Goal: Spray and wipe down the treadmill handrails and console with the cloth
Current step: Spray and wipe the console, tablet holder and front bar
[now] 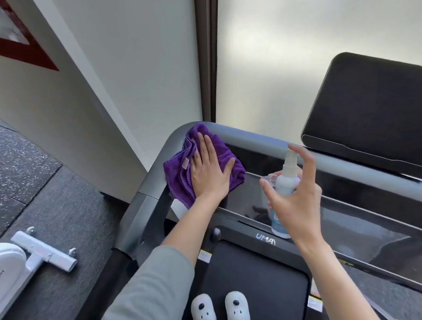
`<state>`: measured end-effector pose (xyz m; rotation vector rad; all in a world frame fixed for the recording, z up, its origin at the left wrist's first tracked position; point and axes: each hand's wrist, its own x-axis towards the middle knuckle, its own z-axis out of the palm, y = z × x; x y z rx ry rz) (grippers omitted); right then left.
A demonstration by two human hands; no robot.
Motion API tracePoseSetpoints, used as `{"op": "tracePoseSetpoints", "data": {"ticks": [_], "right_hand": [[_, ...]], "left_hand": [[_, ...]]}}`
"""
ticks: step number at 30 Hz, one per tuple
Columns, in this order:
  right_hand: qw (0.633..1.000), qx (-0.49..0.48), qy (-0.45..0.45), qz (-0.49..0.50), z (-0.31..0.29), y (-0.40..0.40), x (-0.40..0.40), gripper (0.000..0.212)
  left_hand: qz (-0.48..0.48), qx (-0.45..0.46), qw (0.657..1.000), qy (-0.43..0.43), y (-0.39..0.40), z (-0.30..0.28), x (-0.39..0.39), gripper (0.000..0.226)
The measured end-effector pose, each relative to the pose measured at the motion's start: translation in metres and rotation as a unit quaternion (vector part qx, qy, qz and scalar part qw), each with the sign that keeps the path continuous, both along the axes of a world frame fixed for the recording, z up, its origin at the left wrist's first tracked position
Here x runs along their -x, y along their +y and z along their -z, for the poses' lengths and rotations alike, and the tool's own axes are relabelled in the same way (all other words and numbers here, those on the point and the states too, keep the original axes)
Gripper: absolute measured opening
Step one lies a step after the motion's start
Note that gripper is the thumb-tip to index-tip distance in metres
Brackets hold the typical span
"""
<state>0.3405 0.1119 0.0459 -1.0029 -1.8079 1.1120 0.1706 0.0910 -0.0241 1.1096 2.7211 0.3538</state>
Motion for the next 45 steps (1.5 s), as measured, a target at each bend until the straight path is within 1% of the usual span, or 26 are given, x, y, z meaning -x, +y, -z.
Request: {"op": "tracePoseSetpoints", "data": {"ticks": [3, 7, 10, 12, 15, 17, 20, 24, 26, 28, 30, 32, 36, 41, 43, 45], "right_hand": [[1.000, -0.002, 0.006, 0.012, -0.001, -0.002, -0.006, 0.076], [1.000, 0.007, 0.014, 0.011, -0.003, 0.001, -0.004, 0.074], [1.000, 0.004, 0.016, -0.001, -0.004, 0.004, 0.007, 0.073], [1.000, 0.000, 0.024, -0.008, -0.004, 0.007, 0.015, 0.073], [0.999, -0.001, 0.031, -0.020, -0.005, 0.010, 0.023, 0.072], [0.999, 0.001, 0.032, -0.026, -0.006, 0.011, 0.027, 0.072], [0.999, -0.005, 0.029, -0.029, -0.007, 0.011, 0.026, 0.072], [0.999, -0.002, 0.030, -0.023, -0.007, 0.007, 0.019, 0.073], [0.999, 0.004, 0.028, -0.026, -0.007, 0.003, 0.016, 0.073], [0.999, 0.002, 0.023, -0.025, -0.006, 0.001, 0.014, 0.072], [1.000, 0.007, 0.018, -0.023, -0.005, -0.001, 0.013, 0.072], [1.000, 0.010, 0.014, -0.021, -0.004, -0.001, 0.012, 0.074], [1.000, -0.008, 0.010, -0.022, -0.002, -0.001, 0.011, 0.076], [0.999, -0.027, 0.015, -0.018, 0.001, 0.008, 0.006, 0.076], [0.999, -0.027, 0.016, -0.012, 0.001, 0.009, 0.004, 0.077], [1.000, -0.021, 0.009, -0.010, 0.001, 0.006, 0.003, 0.079]], "left_hand": [[0.028, 0.009, 0.999, 0.027, -0.008, 0.001, -0.023, 0.082], [0.083, -0.011, 0.996, 0.009, -0.029, 0.008, -0.055, 0.083], [0.099, -0.008, 0.995, 0.020, -0.033, 0.011, -0.044, 0.086], [0.088, 0.007, 0.995, 0.036, -0.024, 0.010, -0.029, 0.087], [0.043, 0.015, 0.998, 0.040, -0.007, 0.006, -0.006, 0.088], [0.021, 0.005, 0.999, 0.028, 0.001, 0.002, 0.007, 0.090], [0.017, 0.000, 1.000, 0.017, 0.004, -0.002, 0.014, 0.092], [0.030, -0.013, 0.999, -0.006, -0.015, 0.000, 0.006, 0.098], [0.026, -0.014, 1.000, 0.009, -0.029, 0.003, 0.000, 0.098], [0.017, -0.021, 0.999, 0.024, -0.044, 0.008, -0.006, 0.097], [0.004, -0.035, 0.999, 0.015, -0.057, 0.013, -0.013, 0.096], [-0.008, -0.056, 0.998, 0.011, -0.059, 0.015, -0.014, 0.090], [-0.007, -0.060, 0.998, 0.013, -0.024, 0.011, 0.001, 0.075], [0.027, -0.111, 0.993, -0.040, 0.027, -0.002, 0.033, 0.071], [0.034, -0.104, 0.993, -0.033, 0.034, -0.006, 0.040, 0.071], [0.036, -0.084, 0.996, -0.002, 0.027, -0.004, 0.034, 0.071]]}}
